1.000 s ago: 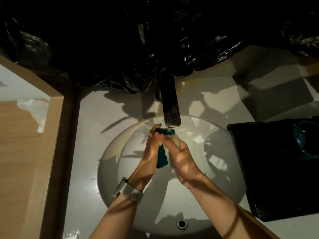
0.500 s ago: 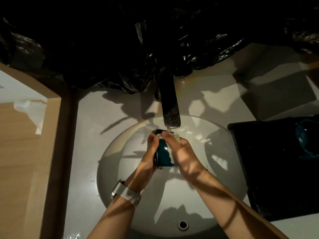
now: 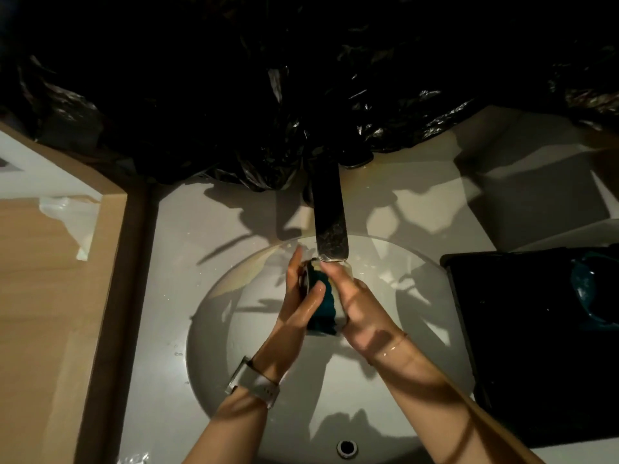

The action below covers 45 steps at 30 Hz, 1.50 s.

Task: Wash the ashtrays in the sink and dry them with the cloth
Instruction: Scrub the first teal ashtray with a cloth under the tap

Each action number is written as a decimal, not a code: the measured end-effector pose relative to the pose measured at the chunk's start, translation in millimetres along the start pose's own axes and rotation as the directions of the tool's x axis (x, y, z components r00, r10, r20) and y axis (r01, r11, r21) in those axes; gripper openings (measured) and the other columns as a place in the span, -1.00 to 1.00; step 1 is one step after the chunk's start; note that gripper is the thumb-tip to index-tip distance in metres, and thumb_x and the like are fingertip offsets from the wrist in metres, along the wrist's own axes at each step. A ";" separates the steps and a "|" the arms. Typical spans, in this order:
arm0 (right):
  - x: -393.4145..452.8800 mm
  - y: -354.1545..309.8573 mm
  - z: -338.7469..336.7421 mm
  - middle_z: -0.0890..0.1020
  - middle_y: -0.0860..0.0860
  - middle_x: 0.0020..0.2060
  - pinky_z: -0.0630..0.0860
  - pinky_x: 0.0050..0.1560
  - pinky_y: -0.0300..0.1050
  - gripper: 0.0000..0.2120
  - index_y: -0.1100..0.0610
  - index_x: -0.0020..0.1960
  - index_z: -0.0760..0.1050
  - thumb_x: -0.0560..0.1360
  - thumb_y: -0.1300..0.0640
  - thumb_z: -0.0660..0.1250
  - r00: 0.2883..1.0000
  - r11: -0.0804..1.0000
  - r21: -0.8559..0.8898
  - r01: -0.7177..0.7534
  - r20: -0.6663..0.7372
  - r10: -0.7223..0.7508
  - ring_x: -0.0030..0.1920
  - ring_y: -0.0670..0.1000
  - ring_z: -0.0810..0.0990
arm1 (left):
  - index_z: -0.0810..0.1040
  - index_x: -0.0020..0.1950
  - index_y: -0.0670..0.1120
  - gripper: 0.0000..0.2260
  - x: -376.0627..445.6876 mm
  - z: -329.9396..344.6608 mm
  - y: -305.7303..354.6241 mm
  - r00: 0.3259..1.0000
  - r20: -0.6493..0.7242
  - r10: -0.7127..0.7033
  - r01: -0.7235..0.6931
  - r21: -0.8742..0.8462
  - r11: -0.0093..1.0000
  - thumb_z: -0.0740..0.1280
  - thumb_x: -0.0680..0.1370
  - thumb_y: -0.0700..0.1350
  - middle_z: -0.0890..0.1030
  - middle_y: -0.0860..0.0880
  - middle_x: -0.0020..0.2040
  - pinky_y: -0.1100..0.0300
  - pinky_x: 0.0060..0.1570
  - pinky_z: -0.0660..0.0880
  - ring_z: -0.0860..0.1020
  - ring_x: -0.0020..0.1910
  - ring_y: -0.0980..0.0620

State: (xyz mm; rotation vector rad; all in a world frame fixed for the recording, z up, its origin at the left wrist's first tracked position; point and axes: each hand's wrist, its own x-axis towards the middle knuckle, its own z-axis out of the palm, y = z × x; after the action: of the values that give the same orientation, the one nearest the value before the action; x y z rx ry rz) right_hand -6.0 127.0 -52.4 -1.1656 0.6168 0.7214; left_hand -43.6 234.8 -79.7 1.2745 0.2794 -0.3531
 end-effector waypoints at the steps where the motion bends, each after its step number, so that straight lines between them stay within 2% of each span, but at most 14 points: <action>1: -0.5 -1.4 -1.1 0.70 0.15 -0.05 0.64 -0.08 0.09 -0.62 0.10 0.08 0.63 0.43 -0.17 0.39 0.999 0.999 -0.019 0.041 0.007 -0.041 -0.03 0.15 0.69 | 0.16 0.57 0.16 -0.47 3.0 1.0 4.1 0.999 -0.020 -0.043 0.043 -0.041 0.998 0.17 0.60 0.17 0.39 0.13 0.48 0.20 0.22 0.52 0.44 0.39 0.17; 4: -7.1 0.1 -0.3 0.70 0.12 -0.06 0.64 -0.15 -0.05 -0.75 0.12 0.10 0.59 0.52 -0.01 0.36 0.978 0.970 -0.129 0.206 -0.004 -0.209 -0.05 0.08 0.68 | 0.54 0.34 0.07 -0.41 7.1 11.1 25.2 0.942 -0.055 -0.332 0.315 -0.206 0.927 0.09 0.52 0.41 0.62 -0.07 0.27 -0.19 0.23 0.52 0.60 0.23 -0.07; 6: -10.8 5.2 0.0 0.69 0.09 -0.03 0.63 -0.04 -0.13 -0.79 0.10 0.12 0.57 0.53 0.06 0.36 0.950 0.927 -0.215 0.307 0.016 -0.311 0.00 0.03 0.67 | 0.65 0.16 0.04 -0.44 5.8 16.5 31.4 0.913 -0.035 -0.406 0.383 -0.267 0.884 0.07 0.55 0.38 0.68 -0.10 0.16 -0.15 0.19 0.51 0.64 0.12 -0.09; 10: -19.1 -2.1 -1.4 0.71 0.07 -0.15 0.62 -0.10 -0.11 -0.84 0.10 -0.01 0.63 0.50 0.02 0.40 0.975 0.967 -0.129 0.219 -0.007 -0.222 -0.06 0.06 0.69 | 0.62 0.18 -0.03 -0.56 -3.7 34.1 29.5 0.963 -0.075 -0.259 0.234 -0.247 0.940 0.12 0.62 0.23 0.67 -0.11 0.07 0.08 -0.02 0.58 0.64 0.04 -0.01; 14: -15.3 -19.9 -3.4 0.70 0.05 -0.23 0.59 -0.12 -0.05 -0.78 0.07 -0.10 0.65 0.46 -0.08 0.40 0.995 0.995 0.049 -0.088 0.040 0.087 -0.14 0.06 0.69 | 0.42 0.38 0.15 -0.62 -8.7 31.5 12.9 0.992 -0.127 -0.003 -0.004 -0.054 0.999 0.23 0.57 0.18 0.54 0.06 0.34 0.29 0.11 0.53 0.55 0.25 0.19; 17: -8.9 -17.3 -6.6 0.66 0.02 -0.24 0.59 -0.13 -0.07 -0.87 0.03 -0.12 0.60 0.50 -0.02 0.37 0.996 0.998 -0.010 0.056 0.064 -0.056 -0.15 0.02 0.66 | 0.33 0.44 0.16 -0.57 -5.1 19.6 8.6 0.997 -0.068 -0.020 0.019 -0.018 1.000 0.17 0.58 0.20 0.46 0.11 0.42 0.30 0.22 0.47 0.46 0.35 0.21; 22: -8.7 3.5 1.9 0.69 0.10 -0.11 0.61 0.03 -0.11 -0.88 0.14 0.01 0.59 0.52 0.11 0.37 0.935 0.909 -0.232 0.346 0.012 -0.353 -0.07 0.02 0.67 | 0.57 0.29 0.01 -0.46 6.6 17.5 21.1 0.969 0.003 -0.245 0.240 -0.218 0.946 0.02 0.60 0.31 0.65 -0.11 0.22 -0.10 0.14 0.55 0.60 0.24 -0.06; 25: 1.2 1.0 -0.1 0.70 0.13 -0.09 0.63 0.03 0.06 -0.73 0.12 0.03 0.61 0.48 -0.06 0.38 0.979 0.980 -0.119 0.159 -0.105 -0.172 -0.06 0.09 0.69 | 0.58 0.23 0.03 -0.55 5.6 28.2 19.1 0.986 -0.029 -0.163 0.160 -0.085 0.983 0.07 0.61 0.26 0.67 -0.07 0.15 0.14 0.02 0.58 0.62 0.18 0.02; 28: 10.8 -11.7 -6.2 0.68 0.08 -0.27 0.60 -0.12 -0.01 -0.74 0.12 -0.10 0.61 0.49 -0.08 0.37 0.997 0.990 0.123 -0.070 0.021 0.068 -0.21 0.06 0.66 | 0.41 0.41 0.13 -0.61 8.3 19.5 1.8 0.996 -0.065 0.057 -0.051 0.092 0.994 0.16 0.62 0.22 0.55 0.04 0.31 0.20 0.19 0.51 0.51 0.32 0.08; 31: 12.6 -11.3 -0.8 0.68 0.09 -0.27 0.57 -0.10 -0.06 -0.81 0.16 -0.13 0.62 0.51 0.03 0.37 0.999 0.996 0.076 0.037 -0.010 -0.036 -0.20 0.07 0.66 | 0.30 0.50 0.04 -0.52 10.5 11.7 -0.2 0.997 -0.062 0.046 -0.048 -0.023 0.999 0.23 0.61 0.15 0.50 -0.03 0.38 0.13 0.20 0.52 0.51 0.33 0.04; 34: 7.6 3.7 7.0 0.70 0.07 -0.17 0.61 -0.10 -0.16 -0.80 0.17 0.02 0.61 0.52 0.05 0.37 0.960 0.956 -0.104 0.274 -0.029 -0.278 -0.11 0.04 0.69 | 0.49 0.38 -0.04 -0.41 13.9 11.6 16.2 0.975 -0.076 -0.207 0.179 -0.280 0.943 0.15 0.50 0.30 0.64 -0.12 0.22 0.04 0.05 0.58 0.60 0.21 -0.07; 36: 4.9 11.2 10.5 0.71 0.04 -0.16 0.62 -0.11 -0.19 -0.82 0.13 0.02 0.61 0.53 0.04 0.36 0.947 0.938 -0.156 0.310 -0.041 -0.320 -0.10 0.01 0.70 | 0.58 0.27 0.00 -0.39 16.4 11.2 21.5 0.948 -0.073 -0.308 0.283 -0.239 0.929 0.11 0.48 0.38 0.68 -0.10 0.14 0.00 -0.02 0.58 0.64 0.14 -0.07; 41: 4.9 -15.0 10.5 0.66 0.09 -0.23 0.61 -0.17 -0.06 -0.73 0.16 -0.01 0.63 0.50 -0.04 0.35 0.996 0.991 -0.104 0.086 -0.026 -0.089 -0.20 0.07 0.67 | 0.47 0.38 0.00 -0.47 9.4 18.9 10.5 0.983 -0.180 -0.047 0.037 -0.063 0.997 0.15 0.52 0.25 0.64 -0.04 0.15 0.24 -0.12 0.59 0.64 0.07 0.07; 45: 7.5 -25.4 9.9 0.66 0.00 -0.40 0.56 -0.26 -0.21 -0.67 0.12 -0.30 0.66 0.56 0.09 0.25 0.984 0.998 0.000 0.070 0.163 -0.069 -0.38 -0.06 0.64 | 0.30 0.50 0.09 -0.51 7.2 7.6 1.4 0.985 -0.157 0.069 -0.070 0.000 0.998 0.26 0.59 0.15 0.51 0.09 0.35 0.31 0.18 0.49 0.49 0.32 0.19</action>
State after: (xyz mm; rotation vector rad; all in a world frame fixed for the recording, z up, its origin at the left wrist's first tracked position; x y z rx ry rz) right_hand 19.0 132.1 -40.3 -1.1159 0.4355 0.7508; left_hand -36.5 227.1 -79.2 1.3056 0.3688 -0.1924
